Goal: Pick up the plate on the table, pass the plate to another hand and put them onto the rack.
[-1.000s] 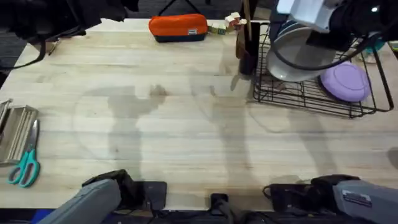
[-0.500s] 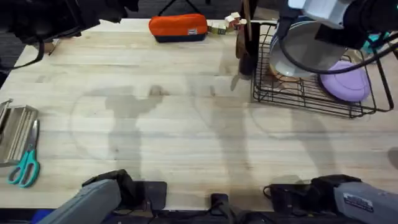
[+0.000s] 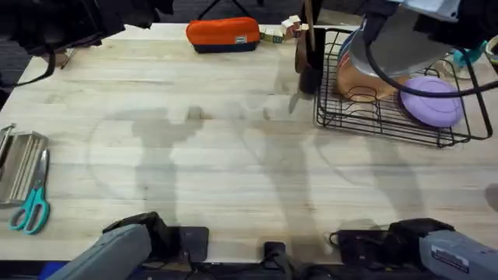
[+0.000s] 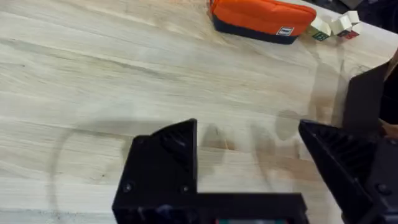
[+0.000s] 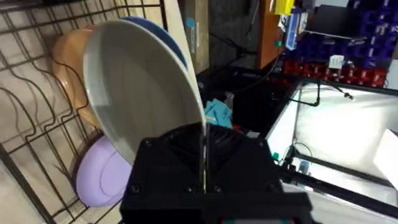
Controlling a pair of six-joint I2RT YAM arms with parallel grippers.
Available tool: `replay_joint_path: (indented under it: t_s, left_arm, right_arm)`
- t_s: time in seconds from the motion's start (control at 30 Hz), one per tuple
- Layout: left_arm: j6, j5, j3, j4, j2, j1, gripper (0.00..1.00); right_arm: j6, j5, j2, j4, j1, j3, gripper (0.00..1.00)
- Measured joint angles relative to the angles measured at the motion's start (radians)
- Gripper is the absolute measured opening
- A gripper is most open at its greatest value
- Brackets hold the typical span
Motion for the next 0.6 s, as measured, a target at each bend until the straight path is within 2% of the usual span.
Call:
replay_joint_path:
  t_s: [0.33,0.6]
  left_arm:
    - [0.000,0.000,0.000,0.000,0.000,0.000,0.993]
    - [0.000,-0.003,0.000,0.000,0.000,0.000,0.993]
  right_arm:
    - [-0.030,0.041,-0.028,-0.001,0.000,0.000,0.031]
    - [0.007,0.032,-0.028,-0.099,0.000,0.000,0.030]
